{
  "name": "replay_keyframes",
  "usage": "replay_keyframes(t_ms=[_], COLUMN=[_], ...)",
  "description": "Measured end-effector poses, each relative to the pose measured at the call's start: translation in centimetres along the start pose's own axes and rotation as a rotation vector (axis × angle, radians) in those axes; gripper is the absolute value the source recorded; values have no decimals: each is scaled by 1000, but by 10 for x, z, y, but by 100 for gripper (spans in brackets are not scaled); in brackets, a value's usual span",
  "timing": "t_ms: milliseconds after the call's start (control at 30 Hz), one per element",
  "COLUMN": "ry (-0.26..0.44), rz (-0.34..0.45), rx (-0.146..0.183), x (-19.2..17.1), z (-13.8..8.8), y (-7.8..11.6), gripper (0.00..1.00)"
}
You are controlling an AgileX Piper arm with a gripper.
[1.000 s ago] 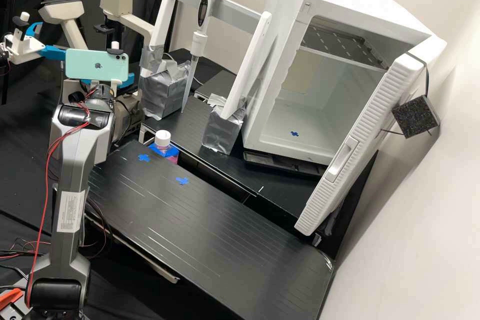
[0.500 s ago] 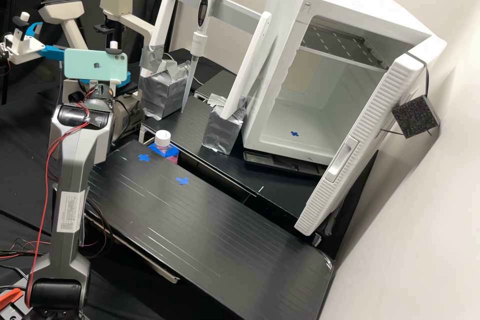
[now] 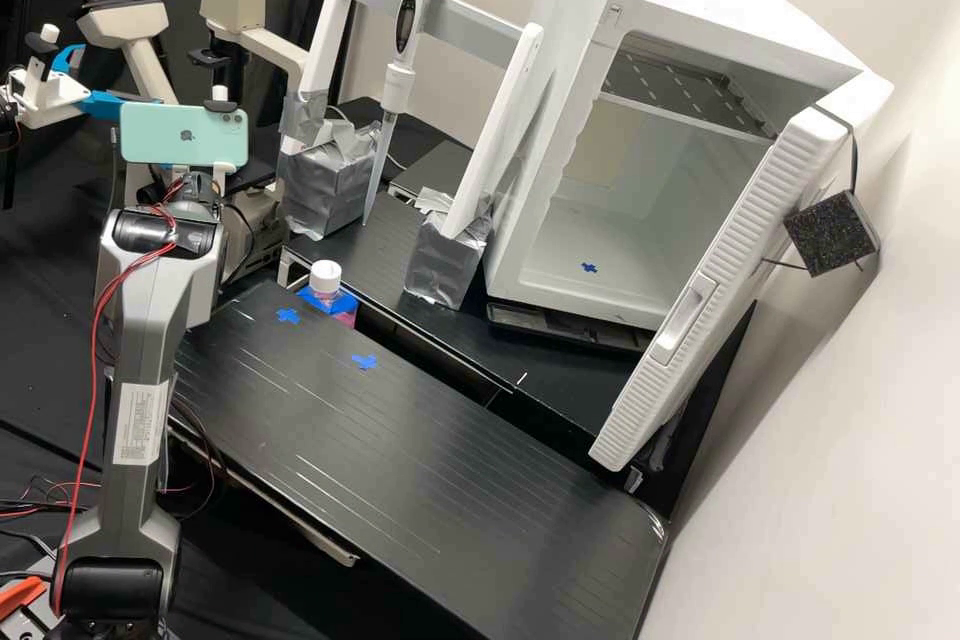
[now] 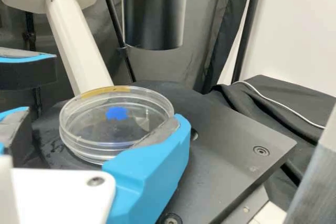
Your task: Move the petri dish to the bench
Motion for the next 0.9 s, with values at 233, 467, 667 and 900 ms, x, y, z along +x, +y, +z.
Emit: replay_keyframes(t_ms=[233,467,667,900], ry=[7,-7,-2,-5], rz=[-4,14,18,14], rx=[-1,18,17,23], x=[0,-1,-9,-19], z=[-2,-1,-3,-5], y=[-3,-1,0,1], gripper=[0,0,0,0])
